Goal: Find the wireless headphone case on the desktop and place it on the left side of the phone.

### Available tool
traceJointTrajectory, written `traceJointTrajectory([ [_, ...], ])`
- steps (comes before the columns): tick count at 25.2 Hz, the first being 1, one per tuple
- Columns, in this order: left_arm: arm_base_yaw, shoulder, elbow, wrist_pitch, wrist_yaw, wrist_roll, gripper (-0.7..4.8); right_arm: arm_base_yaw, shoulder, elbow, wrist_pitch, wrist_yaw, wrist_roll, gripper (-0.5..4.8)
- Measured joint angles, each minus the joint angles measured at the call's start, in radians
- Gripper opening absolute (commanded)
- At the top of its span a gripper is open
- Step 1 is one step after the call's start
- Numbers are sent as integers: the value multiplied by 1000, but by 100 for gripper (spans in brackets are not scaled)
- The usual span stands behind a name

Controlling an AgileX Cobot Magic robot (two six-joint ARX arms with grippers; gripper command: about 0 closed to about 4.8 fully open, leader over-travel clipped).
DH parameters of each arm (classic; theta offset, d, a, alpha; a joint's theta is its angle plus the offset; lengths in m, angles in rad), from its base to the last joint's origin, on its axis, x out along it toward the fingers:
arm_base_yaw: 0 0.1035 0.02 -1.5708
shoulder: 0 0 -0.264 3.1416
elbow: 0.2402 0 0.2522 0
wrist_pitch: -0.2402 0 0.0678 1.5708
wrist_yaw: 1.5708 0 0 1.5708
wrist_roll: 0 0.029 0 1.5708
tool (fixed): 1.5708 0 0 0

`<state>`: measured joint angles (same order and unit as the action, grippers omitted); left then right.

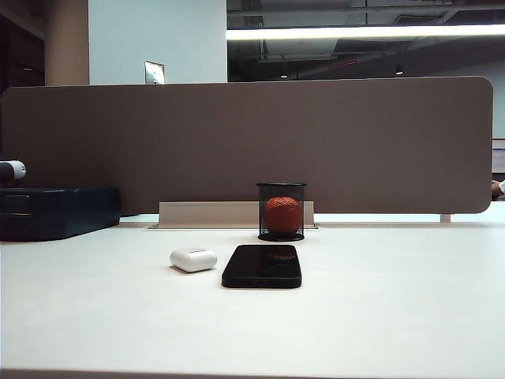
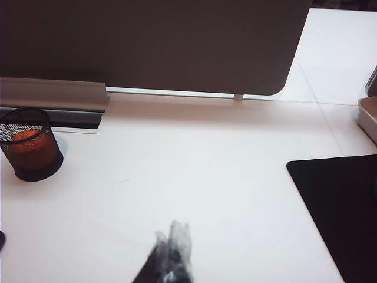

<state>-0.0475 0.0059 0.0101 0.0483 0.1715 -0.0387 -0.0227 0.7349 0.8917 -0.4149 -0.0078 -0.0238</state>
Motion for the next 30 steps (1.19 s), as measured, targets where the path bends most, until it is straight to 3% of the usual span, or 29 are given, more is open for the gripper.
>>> traceJointTrajectory([
  [17,0,0,0,0,-19,0,-5,0,-355,-450,191,-38,76,-9],
  [30,0,0,0,73,-19,0,-5,0,-685,-710,223,-6,98,-9],
])
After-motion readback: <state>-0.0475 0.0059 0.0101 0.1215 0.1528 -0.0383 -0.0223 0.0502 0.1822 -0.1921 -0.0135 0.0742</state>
